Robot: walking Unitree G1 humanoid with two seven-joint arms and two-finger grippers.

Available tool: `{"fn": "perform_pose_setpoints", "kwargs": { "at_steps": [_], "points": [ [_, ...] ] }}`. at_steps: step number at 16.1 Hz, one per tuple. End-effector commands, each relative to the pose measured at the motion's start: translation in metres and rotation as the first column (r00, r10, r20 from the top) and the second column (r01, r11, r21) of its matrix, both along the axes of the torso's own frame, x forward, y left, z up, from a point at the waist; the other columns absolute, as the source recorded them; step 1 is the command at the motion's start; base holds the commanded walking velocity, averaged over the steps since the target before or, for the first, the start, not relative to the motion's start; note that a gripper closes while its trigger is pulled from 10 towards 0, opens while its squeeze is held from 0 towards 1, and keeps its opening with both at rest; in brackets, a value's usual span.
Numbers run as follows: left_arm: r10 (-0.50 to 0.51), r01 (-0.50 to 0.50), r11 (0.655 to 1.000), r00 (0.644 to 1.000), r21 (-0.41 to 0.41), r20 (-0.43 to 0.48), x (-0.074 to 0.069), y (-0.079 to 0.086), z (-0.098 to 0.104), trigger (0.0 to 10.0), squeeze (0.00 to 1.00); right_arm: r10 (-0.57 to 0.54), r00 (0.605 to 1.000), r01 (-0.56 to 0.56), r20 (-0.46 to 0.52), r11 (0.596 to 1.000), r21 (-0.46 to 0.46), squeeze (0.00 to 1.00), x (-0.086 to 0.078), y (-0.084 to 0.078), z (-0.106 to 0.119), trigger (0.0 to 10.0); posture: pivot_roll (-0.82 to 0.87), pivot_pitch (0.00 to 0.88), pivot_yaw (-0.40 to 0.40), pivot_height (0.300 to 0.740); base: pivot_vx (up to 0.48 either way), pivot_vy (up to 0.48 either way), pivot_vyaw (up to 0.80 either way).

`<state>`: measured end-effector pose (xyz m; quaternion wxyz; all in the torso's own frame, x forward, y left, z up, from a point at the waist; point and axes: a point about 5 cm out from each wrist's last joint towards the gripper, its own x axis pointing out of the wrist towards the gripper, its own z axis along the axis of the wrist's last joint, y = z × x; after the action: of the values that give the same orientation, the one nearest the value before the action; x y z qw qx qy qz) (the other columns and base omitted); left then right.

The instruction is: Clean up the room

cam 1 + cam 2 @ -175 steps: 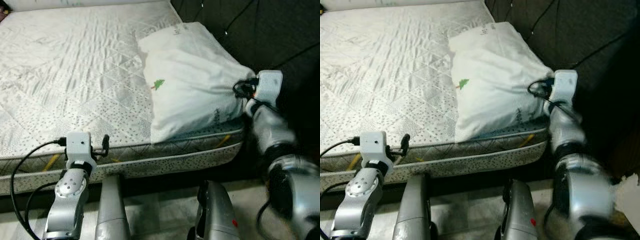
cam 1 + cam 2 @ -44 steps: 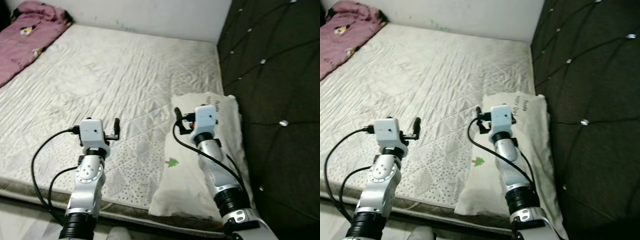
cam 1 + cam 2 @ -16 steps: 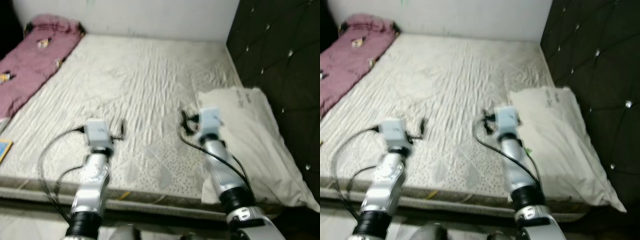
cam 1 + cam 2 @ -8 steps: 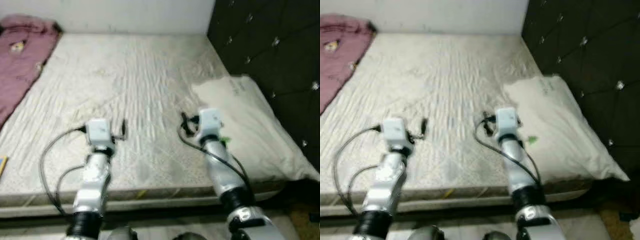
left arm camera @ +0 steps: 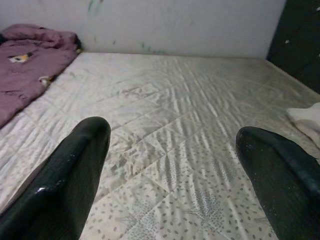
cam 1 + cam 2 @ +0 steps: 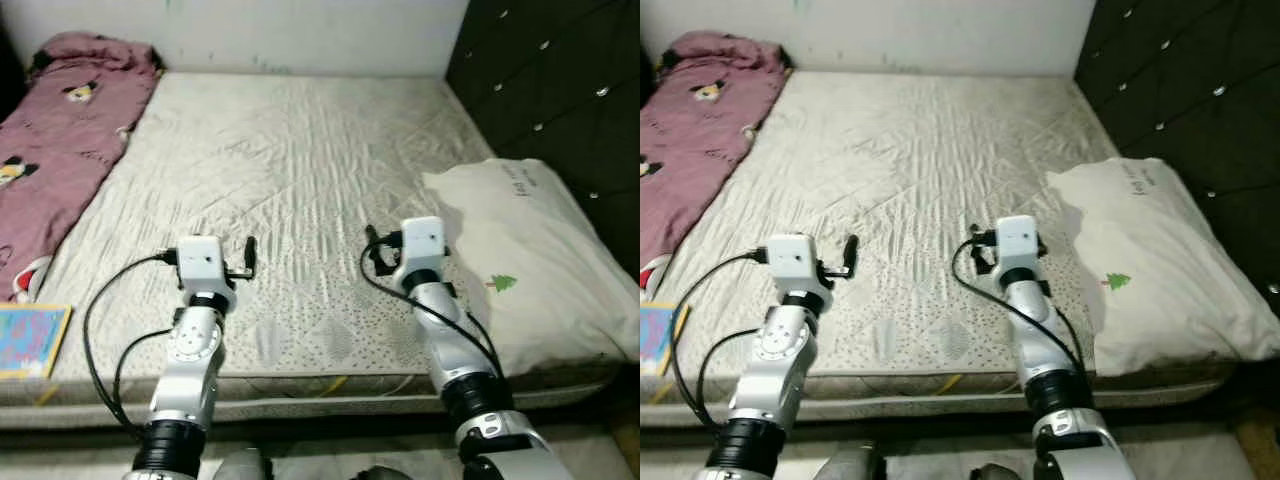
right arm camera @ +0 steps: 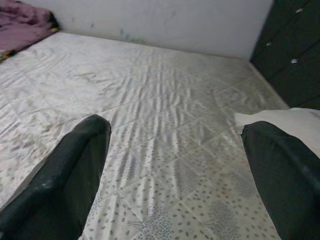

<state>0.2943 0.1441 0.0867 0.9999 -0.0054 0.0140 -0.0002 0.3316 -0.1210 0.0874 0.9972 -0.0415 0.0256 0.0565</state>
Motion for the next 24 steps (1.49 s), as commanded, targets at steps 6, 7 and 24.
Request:
{"fn": "perform_pose_setpoints", "kwargs": {
  "at_steps": [6,7,24],
  "points": [
    [0.024,-0.024,1.0,1.0,0.02,0.002,0.001,0.0084,0.0008,10.0,0.0,0.025,1.0,-0.025,0.014,1.0,0.012,0.0,0.0031,0.009,0.0049,10.0,0.12,0.0,-0.033,0.74,0.0,0.461,0.0],
    [0.024,-0.024,1.0,1.0,0.02,0.003,0.001,0.0085,0.0008,10.0,0.0,0.025,1.0,-0.025,0.014,1.0,0.013,0.0,0.0031,0.0092,0.005,10.0,0.12,0.0,-0.033,0.74,0.0,0.465,0.0],
    [0.048,-0.051,0.997,0.997,0.05,0.063,0.0002,0.0179,0.0079,10.0,0.0,0.027,1.0,-0.027,0.008,1.0,0.016,0.0,0.0032,0.0105,0.0044,10.0,0.12,0.0,-0.03,0.74,0.0,0.071,0.0]
  ]
}}
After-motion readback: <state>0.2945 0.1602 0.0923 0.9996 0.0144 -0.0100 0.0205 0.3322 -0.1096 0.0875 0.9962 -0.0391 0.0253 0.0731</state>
